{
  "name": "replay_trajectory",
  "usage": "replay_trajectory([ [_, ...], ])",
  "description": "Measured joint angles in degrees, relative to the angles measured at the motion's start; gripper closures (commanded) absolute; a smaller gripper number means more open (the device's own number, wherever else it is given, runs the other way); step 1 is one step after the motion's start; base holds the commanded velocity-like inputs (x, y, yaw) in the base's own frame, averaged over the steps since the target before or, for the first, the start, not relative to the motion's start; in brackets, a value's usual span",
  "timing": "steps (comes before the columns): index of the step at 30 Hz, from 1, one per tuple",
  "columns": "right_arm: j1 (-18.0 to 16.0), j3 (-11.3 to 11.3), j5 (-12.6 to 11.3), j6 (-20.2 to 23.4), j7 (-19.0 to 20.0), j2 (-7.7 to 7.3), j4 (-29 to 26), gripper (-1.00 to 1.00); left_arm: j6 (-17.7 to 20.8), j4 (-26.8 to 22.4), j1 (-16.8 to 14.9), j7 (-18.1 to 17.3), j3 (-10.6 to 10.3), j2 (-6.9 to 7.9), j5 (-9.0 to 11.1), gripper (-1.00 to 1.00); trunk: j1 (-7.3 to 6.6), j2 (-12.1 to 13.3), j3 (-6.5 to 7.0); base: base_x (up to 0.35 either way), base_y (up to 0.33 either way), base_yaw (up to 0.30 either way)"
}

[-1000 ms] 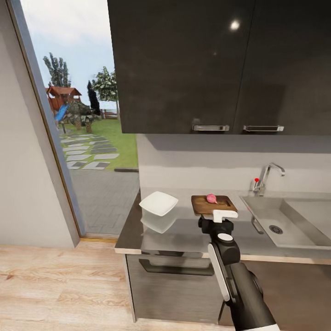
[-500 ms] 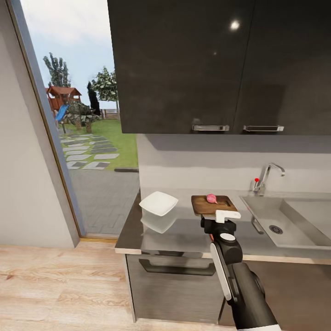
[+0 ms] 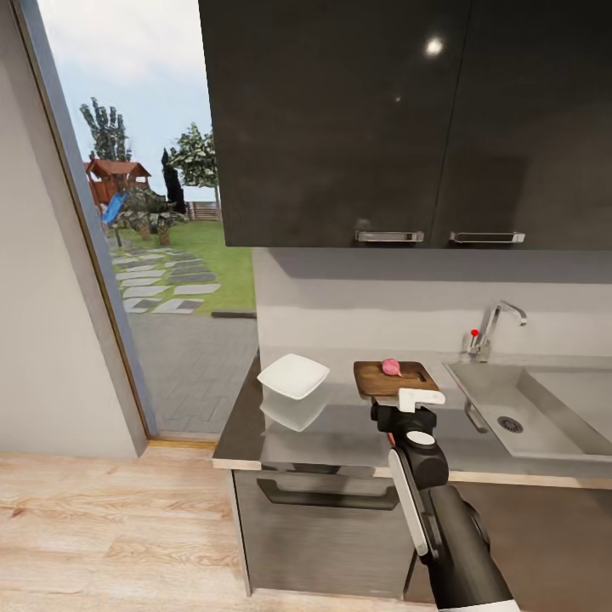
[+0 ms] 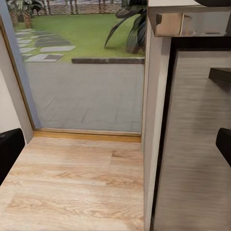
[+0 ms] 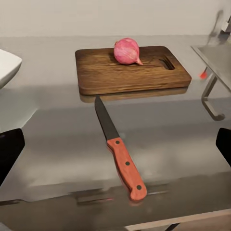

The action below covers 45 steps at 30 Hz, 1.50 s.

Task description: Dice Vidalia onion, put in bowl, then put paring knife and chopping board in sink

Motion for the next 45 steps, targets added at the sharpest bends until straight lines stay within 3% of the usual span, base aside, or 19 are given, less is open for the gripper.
replay_trajectory([
  [45,0.0,0.0,-0.1,0.0,0.0,0.0,0.0,-1.0,0.0,3.2,0.0,0.1,0.2,-0.78,0.1,-1.0,0.0,0.0,0.0,0.0,0.0,0.0],
])
